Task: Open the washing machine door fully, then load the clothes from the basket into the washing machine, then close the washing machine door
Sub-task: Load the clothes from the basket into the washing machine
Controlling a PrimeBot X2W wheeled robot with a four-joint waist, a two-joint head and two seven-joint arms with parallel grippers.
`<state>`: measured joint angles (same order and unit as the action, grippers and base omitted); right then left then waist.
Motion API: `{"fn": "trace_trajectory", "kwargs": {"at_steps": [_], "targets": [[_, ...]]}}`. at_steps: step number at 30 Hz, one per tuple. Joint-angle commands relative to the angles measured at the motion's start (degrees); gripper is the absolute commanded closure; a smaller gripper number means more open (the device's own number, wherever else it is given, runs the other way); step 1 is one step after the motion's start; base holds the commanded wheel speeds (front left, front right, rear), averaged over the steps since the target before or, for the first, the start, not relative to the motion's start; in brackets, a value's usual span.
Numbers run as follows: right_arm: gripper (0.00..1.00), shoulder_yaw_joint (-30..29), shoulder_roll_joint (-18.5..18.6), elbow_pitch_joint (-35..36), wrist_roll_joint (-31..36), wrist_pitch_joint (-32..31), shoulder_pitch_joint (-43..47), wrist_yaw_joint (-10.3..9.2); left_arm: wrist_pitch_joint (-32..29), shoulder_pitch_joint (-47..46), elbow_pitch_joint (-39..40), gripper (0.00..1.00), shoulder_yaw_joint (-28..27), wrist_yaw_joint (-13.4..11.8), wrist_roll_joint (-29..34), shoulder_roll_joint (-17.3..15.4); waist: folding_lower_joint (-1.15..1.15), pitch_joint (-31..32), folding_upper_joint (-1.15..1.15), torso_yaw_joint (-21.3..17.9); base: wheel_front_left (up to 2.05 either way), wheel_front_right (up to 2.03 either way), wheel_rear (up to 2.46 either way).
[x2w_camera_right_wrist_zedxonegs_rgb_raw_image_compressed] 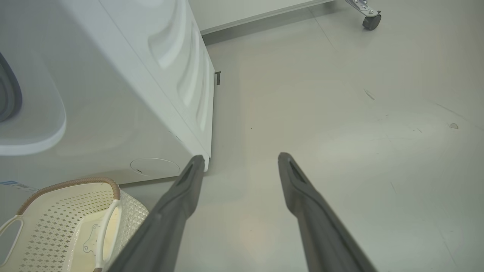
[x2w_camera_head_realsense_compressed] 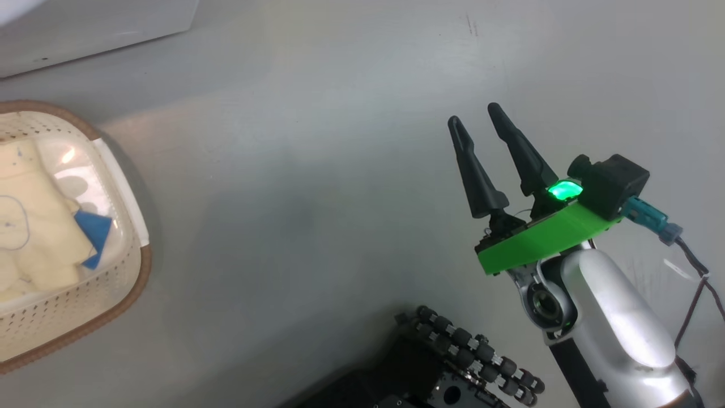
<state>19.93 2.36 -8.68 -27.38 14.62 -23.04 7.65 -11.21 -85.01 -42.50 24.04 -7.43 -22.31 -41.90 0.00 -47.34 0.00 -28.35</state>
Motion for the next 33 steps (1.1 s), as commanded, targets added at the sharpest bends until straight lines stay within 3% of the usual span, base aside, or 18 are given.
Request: {"fn": "trace_trajectory", "kwargs": {"at_steps": [1,12,18,33], "targets": [[0.0,0.1,0.5,1.2,0.4,0.4,0.5,-0.16,-0.5,-1.6,1.2,0.0,-1.6,0.0,-0.5,-2.1,0.0,0.3,0.0,0.6,0.0,0.0,0.0],[0.0,-2.3,0.5,1.2,3.0,0.4,0.8,-0.16,2.0,3.1,2.8,0.0,-2.2,-0.9,-3.9,2.1,0.0,3.1,0.0,4.9,0.0,0.0,0.0],[0.0,-3.7,0.5,1.1,4.3,0.4,1.6,-0.16,4.3,9.1,6.6,0.0,-2.9,-2.6,-5.7,3.6,0.0,5.4,0.0,6.8,0.0,0.0,0.0],[0.0,-8.3,0.5,1.2,8.0,0.4,4.6,-0.16,14.4,35.9,29.6,0.0,-5.2,-12.2,-8.9,7.0,0.0,12.4,0.0,12.5,0.0,0.0,0.0]]}}
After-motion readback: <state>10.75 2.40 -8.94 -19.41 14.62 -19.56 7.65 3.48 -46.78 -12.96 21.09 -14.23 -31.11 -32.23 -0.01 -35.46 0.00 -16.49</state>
